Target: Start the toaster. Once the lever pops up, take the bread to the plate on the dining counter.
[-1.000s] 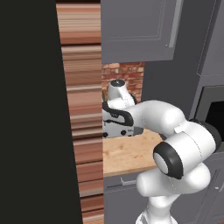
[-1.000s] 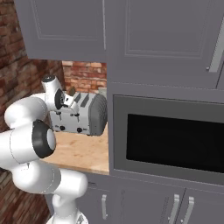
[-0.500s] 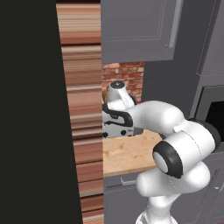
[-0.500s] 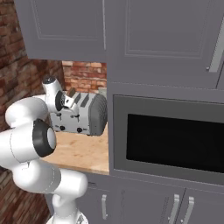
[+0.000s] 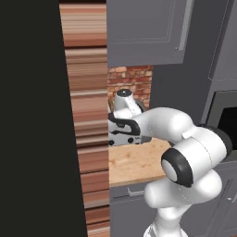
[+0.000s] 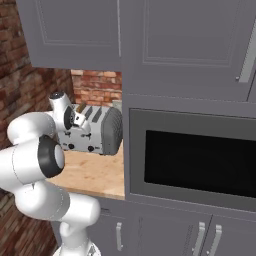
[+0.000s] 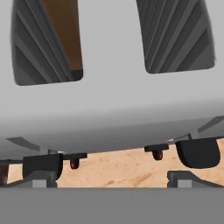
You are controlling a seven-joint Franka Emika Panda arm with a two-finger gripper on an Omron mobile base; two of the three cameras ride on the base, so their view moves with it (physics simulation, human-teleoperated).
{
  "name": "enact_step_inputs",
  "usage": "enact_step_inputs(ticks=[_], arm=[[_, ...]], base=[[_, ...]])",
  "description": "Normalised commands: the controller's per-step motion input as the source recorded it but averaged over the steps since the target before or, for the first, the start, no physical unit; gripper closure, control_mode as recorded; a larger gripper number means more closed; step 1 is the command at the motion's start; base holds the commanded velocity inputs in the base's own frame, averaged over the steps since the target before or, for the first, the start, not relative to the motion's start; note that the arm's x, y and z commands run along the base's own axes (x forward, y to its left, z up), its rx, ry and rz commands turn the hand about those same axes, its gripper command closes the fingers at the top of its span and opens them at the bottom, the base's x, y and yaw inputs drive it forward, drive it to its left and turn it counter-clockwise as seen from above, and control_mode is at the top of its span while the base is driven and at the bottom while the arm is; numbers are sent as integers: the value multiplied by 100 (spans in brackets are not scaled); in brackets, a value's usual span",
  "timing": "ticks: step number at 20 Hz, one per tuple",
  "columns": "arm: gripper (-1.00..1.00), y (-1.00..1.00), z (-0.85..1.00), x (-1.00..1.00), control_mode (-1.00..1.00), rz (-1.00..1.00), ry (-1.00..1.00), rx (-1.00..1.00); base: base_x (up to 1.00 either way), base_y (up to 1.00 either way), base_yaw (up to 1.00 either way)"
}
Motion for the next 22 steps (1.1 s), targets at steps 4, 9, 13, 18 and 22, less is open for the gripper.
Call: enact_step_inputs(ticks=[4,9,13,18,22], arm=[[-100,0,-16,0,-100,0,0,0],[-100,0,-13,0,-100,0,0,0],[-100,0,-10,0,-100,0,0,0],[-100,0,-9,0,-100,0,0,0],[-100,0,-11,0,-100,0,0,0]], base=[[0,0,0],[0,0,0],[0,0,0],[0,0,0],[0,0,0]])
